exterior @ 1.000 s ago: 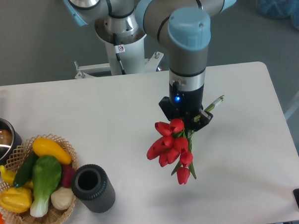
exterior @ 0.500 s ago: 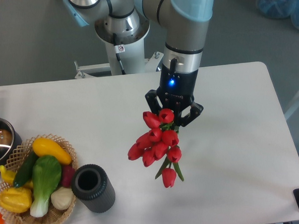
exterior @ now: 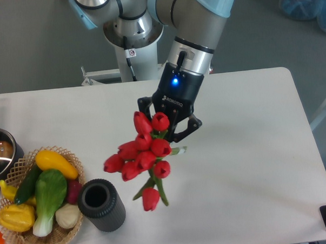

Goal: Insert the flowers into the vase
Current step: 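Carry the tulip bunch toward the black vase, stems pointing down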

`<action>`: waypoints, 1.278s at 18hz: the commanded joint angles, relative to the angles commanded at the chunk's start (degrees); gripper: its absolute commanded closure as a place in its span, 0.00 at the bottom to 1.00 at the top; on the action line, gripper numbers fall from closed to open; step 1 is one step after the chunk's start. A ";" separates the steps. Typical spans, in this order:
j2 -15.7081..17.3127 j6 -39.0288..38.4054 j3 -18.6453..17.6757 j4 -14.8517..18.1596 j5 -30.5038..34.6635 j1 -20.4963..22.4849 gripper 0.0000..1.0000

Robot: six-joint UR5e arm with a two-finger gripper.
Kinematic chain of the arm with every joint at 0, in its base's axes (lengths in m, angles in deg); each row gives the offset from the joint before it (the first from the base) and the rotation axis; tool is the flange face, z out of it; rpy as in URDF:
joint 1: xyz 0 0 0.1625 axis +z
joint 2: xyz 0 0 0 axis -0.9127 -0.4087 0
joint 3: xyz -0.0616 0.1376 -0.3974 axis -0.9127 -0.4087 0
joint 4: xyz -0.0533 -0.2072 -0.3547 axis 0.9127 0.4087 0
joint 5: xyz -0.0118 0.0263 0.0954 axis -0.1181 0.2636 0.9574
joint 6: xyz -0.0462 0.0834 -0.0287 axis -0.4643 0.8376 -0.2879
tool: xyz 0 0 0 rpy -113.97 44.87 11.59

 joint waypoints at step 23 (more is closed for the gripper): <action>-4.12 0.00 3.16 -1.85 -29.19 0.44 1.00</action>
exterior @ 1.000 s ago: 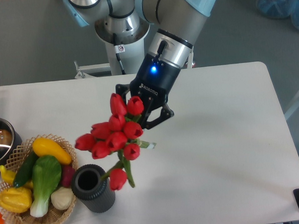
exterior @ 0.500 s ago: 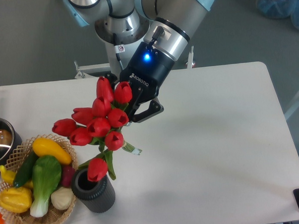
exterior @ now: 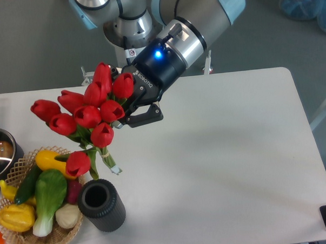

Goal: Insert the flowers into the vase
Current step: 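Carry the tulip bunch toward the black vase, stems pointing down, then lower the tulip stems into the black vase opening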

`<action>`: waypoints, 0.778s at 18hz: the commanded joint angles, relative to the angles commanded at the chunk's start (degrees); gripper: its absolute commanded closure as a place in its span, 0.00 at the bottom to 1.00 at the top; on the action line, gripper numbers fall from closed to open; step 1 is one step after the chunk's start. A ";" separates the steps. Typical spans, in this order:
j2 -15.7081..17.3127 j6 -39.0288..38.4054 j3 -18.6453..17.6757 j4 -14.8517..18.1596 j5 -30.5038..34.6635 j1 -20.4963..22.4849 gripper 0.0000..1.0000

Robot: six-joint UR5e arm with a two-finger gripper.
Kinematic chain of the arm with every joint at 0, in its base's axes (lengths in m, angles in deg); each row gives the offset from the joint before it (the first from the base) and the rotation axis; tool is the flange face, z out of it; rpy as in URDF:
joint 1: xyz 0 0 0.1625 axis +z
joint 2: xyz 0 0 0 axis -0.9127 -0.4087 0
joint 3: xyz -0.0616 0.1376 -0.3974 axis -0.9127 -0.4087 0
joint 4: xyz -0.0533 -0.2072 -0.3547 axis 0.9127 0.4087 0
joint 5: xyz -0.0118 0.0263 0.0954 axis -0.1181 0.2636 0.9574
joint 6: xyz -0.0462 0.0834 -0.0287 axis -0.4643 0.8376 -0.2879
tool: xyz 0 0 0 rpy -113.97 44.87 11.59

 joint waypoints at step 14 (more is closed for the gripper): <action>-6.42 -0.18 3.43 0.09 -1.94 -1.50 0.98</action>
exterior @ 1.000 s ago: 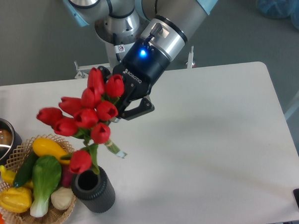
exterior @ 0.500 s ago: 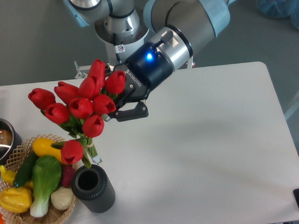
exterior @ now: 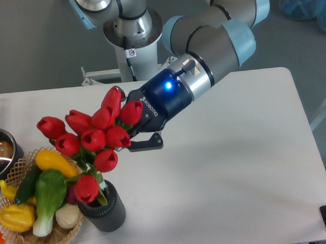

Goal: Insert the flowers into the vase
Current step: 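Lower the tulip stems into the black vase opening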

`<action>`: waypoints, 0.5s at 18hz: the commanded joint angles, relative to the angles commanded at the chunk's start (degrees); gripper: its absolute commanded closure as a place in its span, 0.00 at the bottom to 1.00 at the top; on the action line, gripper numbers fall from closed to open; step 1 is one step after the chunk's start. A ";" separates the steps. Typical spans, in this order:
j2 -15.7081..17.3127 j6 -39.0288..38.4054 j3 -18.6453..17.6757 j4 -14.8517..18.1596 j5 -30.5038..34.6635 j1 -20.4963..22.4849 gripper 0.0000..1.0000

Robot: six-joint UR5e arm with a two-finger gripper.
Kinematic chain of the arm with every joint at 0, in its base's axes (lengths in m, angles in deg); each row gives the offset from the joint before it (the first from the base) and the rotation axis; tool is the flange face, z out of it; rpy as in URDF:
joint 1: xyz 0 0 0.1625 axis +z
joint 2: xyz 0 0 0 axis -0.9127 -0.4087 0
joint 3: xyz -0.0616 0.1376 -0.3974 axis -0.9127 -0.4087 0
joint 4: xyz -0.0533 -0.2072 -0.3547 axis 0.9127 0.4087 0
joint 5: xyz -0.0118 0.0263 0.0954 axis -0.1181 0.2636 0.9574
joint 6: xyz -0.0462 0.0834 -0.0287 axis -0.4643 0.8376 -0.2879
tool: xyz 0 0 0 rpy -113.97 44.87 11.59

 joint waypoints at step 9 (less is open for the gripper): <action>-2.02 0.00 0.18 -0.09 0.00 -1.32 0.97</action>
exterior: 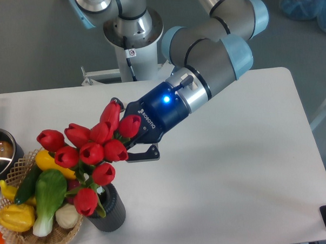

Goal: Insert the flowers into the vase
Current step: 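Lower the tulip stems into the black vase opening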

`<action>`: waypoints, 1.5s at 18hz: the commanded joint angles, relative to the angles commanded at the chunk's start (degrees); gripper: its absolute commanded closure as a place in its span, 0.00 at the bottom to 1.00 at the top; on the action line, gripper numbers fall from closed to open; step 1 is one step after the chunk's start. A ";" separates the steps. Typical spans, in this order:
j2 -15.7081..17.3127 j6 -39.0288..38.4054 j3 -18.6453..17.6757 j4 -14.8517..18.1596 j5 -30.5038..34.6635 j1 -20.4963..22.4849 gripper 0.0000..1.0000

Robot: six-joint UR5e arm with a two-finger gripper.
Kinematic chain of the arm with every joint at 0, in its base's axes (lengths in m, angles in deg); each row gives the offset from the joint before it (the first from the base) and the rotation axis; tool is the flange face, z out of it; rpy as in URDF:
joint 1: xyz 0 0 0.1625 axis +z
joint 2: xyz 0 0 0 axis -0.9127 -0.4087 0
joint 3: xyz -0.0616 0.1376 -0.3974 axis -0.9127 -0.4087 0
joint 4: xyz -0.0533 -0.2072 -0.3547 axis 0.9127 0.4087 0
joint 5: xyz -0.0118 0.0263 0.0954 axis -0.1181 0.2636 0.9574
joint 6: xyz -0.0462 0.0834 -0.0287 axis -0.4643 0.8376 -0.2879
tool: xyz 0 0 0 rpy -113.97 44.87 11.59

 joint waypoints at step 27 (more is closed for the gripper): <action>-4.48 2.98 -2.45 -1.05 6.94 -2.46 0.96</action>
